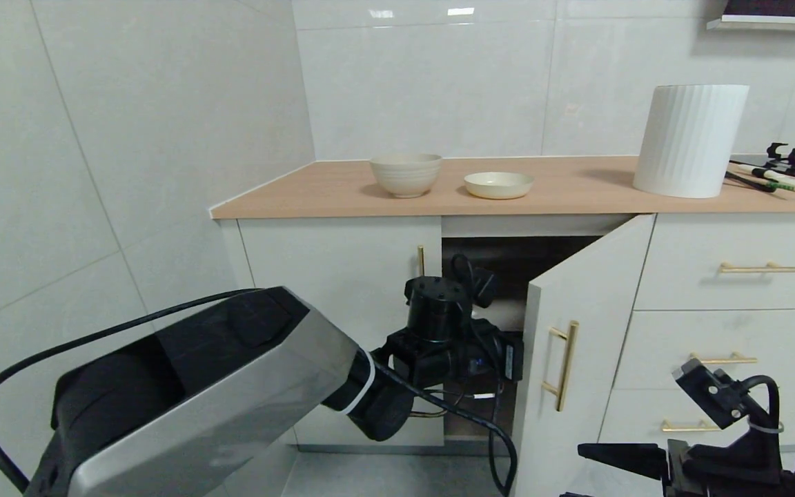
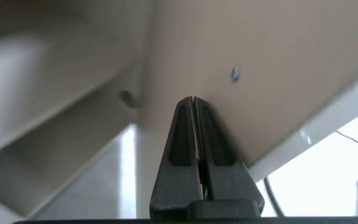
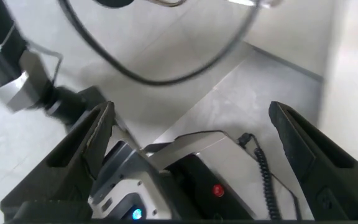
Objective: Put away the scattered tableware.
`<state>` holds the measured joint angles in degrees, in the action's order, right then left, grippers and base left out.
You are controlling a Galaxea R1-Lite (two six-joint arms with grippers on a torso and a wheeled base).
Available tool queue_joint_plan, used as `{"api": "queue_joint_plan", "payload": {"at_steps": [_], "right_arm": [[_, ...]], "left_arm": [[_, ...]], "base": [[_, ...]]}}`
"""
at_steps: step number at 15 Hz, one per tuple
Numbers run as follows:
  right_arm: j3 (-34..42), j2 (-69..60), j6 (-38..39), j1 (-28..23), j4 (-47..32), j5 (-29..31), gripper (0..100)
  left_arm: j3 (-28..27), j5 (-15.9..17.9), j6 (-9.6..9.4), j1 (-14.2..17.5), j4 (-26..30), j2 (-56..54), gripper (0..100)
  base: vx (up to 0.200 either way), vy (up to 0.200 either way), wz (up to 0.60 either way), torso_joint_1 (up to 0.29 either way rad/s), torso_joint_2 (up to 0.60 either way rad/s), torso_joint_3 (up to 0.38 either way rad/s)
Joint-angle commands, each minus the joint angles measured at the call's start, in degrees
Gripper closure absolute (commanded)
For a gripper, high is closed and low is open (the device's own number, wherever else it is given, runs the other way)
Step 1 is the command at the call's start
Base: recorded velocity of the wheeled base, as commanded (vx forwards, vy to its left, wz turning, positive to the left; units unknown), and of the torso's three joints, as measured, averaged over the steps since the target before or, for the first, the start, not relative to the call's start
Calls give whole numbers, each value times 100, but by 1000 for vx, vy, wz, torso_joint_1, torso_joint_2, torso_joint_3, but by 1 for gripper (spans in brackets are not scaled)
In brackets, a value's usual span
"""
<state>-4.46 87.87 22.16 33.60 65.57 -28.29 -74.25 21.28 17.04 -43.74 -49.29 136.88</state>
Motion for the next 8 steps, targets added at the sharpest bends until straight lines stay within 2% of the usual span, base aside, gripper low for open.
{"api": "queue_joint_plan", "payload": {"at_steps": [1,2,5,6,7,8], "right_arm": [[68,-604,7,332,-1,-89,0],[86,-859,16,367,-18,-247,0],[77,-1088,34,367,-106,-414,0],[68,-1053,34,367,-106,-405,0],[68,-1044,34,367,-106,-405,0],[59,-1017,25,358,-106,-396,0]], "left_arm": [[-151,51,-43,-592,517,-557,100],[42,139,-78,-759,596,-776,100],[1115,587,-105,-856,376,-1524,100],[1396,614,-87,-812,191,-1638,100],[1458,587,-87,-750,139,-1647,100],[1589,526,-69,-460,-20,-1620,100]], "base": [[0,0,0,0,0,0],[0,0,0,0,0,0],[0,0,0,0,0,0],[0,0,0,0,0,0],[0,0,0,0,0,0],[0,0,0,0,0,0]]}}
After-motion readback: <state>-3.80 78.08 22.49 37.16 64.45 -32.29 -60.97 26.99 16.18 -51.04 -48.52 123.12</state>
